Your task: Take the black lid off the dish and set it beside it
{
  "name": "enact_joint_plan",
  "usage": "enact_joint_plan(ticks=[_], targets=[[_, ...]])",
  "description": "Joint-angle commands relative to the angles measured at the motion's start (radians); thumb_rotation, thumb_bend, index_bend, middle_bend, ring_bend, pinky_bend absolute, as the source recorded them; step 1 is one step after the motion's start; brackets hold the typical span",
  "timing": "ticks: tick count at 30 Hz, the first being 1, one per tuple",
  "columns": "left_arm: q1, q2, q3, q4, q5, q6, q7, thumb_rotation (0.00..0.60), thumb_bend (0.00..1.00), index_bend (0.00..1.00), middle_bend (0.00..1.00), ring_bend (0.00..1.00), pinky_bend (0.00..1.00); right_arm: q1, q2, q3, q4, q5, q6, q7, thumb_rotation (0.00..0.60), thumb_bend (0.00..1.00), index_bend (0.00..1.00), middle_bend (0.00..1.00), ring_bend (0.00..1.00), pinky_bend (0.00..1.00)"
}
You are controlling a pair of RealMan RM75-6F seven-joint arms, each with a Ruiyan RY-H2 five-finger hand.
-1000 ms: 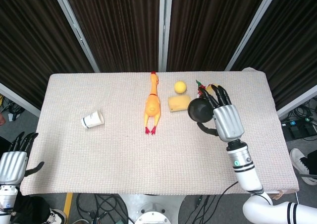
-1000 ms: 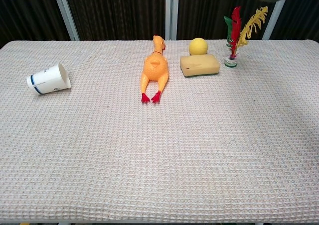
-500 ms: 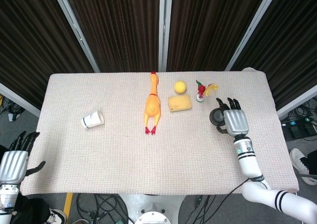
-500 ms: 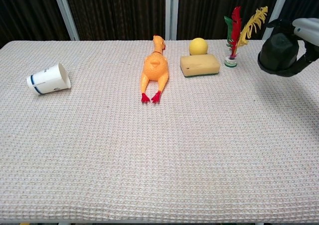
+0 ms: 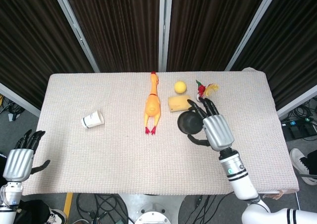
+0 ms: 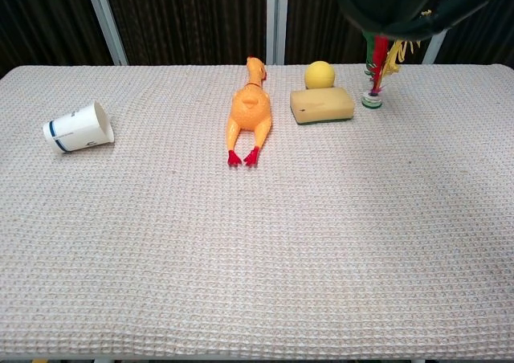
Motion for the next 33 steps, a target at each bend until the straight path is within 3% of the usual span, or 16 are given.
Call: enact_joint_plan(ticks=[1, 5, 15, 21, 25, 30, 33], targets=[[0.004, 0.002, 0.002, 0.000, -0.001, 0.003, -0.003, 0.600, 0.17, 0.10, 0.10, 0.00, 0.18, 0.027, -0.169, -0.133, 0.550, 0.225, -0.275, 0.022, 0.600, 0.17, 0.00, 0.36, 0.00, 0.00], [0.011, 0.005, 0.011, 0.010, 0.005, 0.008, -0.012, 0.600, 0.17, 0.10, 0.10, 0.00, 0.18, 0.028, -0.201, -0.133, 0.574, 0.159, -0.252, 0.057, 0.600, 0.17, 0.00, 0.36, 0.00, 0.00], [0.002, -0.011, 0.011, 0.021, 0.005, -0.003, -0.008, 0.600, 0.17, 0.10, 0.10, 0.00, 0.18, 0.000, -0.002, -0.020, 0.219, -0.106, 0.024, 0.067, 0.600, 0.17, 0.00, 0.36, 0.00, 0.00], [0.000, -0.008, 0.011, 0.018, 0.005, -0.006, -0.003, 0.600, 0.16, 0.10, 0.10, 0.00, 0.18, -0.050, 0.074, 0.008, 0.123, -0.199, 0.155, 0.066, 0.600, 0.16, 0.00, 0.35, 0.00, 0.00], [-0.001, -0.008, 0.010, 0.015, 0.003, -0.006, -0.004, 0.600, 0.17, 0.10, 0.10, 0.00, 0.18, -0.057, 0.070, -0.013, 0.166, -0.141, 0.112, 0.074, 0.600, 0.16, 0.00, 0.36, 0.00, 0.00], [-0.003, -0.011, 0.015, 0.015, 0.007, -0.009, -0.002, 0.600, 0.17, 0.10, 0.10, 0.00, 0.18, -0.022, -0.045, -0.087, 0.378, 0.038, -0.101, 0.074, 0.600, 0.16, 0.00, 0.36, 0.00, 0.00], [0.001, -0.006, 0.015, 0.013, 0.006, -0.004, -0.002, 0.600, 0.17, 0.10, 0.10, 0.00, 0.18, -0.009, -0.103, -0.105, 0.475, 0.071, -0.164, 0.098, 0.600, 0.16, 0.00, 0.36, 0.00, 0.00]])
